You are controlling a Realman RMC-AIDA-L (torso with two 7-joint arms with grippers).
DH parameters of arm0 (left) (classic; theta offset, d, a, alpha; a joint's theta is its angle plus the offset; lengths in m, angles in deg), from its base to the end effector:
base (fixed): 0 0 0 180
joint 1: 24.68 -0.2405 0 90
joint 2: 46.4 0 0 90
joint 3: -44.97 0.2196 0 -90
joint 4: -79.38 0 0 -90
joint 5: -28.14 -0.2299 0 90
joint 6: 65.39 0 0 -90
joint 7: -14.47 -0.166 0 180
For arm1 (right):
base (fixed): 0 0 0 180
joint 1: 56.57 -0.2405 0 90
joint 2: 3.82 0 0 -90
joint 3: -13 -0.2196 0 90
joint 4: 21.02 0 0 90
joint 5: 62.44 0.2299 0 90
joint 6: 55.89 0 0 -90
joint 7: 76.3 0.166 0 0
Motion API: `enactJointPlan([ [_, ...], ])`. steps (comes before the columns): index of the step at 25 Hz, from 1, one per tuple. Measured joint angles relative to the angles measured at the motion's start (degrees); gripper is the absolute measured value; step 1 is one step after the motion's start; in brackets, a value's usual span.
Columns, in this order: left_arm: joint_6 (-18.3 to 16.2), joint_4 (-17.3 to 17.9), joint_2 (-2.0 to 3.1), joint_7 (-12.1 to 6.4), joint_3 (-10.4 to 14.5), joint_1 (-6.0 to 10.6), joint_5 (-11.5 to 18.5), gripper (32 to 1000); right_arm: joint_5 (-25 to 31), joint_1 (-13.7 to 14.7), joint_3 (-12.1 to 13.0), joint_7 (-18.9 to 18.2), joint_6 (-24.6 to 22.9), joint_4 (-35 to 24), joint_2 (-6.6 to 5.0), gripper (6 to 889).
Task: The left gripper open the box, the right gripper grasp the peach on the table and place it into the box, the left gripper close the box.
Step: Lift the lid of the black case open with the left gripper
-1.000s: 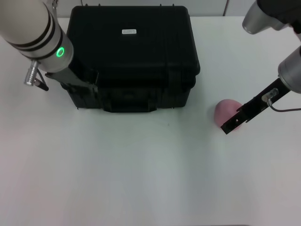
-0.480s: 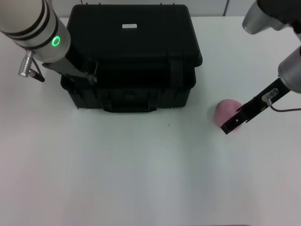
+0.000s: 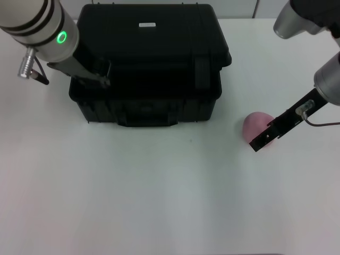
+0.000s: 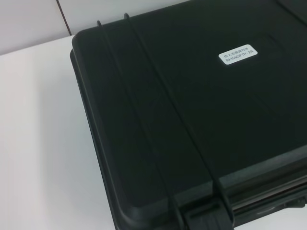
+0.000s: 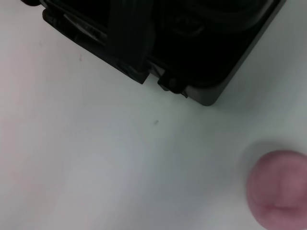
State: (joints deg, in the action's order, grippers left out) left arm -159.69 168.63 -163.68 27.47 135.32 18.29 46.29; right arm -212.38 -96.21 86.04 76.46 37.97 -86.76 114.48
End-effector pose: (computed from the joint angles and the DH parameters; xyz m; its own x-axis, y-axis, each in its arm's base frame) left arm -0.0826 0.3709 0.0195 0.5007 0.8604 0.0947 0.6494 -0.3010 -0.6984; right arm 0.1833 0.3578 -0.0020 0.5348 -0.8135 0.2285 -0.7106 -0.5793 -0.3992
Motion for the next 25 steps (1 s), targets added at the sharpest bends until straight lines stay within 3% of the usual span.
enactJointPlan([
  [25,-1.97,2.66,-0.12,-1.36,-2.86,2.11,-1.59,384,0.00,0.00,0.16,0.00,0.00,0.09,0.00,847],
])
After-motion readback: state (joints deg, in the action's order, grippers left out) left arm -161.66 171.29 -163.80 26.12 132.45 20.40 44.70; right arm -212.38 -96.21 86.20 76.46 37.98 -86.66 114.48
